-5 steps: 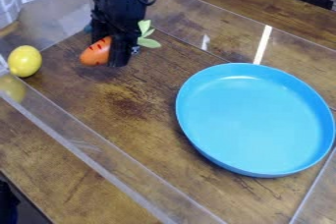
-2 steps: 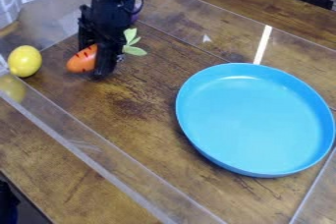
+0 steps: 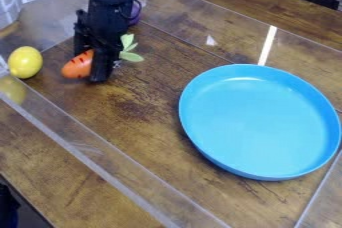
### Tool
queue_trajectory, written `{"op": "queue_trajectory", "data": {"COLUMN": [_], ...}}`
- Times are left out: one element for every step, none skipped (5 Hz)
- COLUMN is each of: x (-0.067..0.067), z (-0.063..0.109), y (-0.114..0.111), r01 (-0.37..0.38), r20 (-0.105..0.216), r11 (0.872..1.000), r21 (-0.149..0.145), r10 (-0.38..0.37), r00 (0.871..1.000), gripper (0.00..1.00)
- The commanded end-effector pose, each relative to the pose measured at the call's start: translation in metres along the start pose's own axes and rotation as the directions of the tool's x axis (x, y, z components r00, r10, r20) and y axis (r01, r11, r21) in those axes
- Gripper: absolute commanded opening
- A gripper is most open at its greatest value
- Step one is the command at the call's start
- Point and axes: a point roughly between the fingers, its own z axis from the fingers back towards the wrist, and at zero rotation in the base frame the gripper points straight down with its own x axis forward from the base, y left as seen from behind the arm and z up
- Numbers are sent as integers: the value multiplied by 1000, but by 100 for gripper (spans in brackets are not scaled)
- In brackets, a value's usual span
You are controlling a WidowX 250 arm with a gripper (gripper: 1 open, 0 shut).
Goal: Remove the carrot from the blue tray and put it on the table
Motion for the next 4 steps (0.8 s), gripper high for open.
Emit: {"op": "queue_trajectory", "data": {"x": [-7, -10, -12, -15], "z": [23, 27, 33, 43], "y": [11, 11, 10, 9], "r01": [-32, -35, -38, -49], "r20": [48, 49, 53, 58], "r11": [999, 999, 998, 997], "r21": [34, 40, 45, 59], "r10": [31, 33, 36, 46], "r00": [998, 998, 998, 997], "gripper": [0, 0, 0, 0]}}
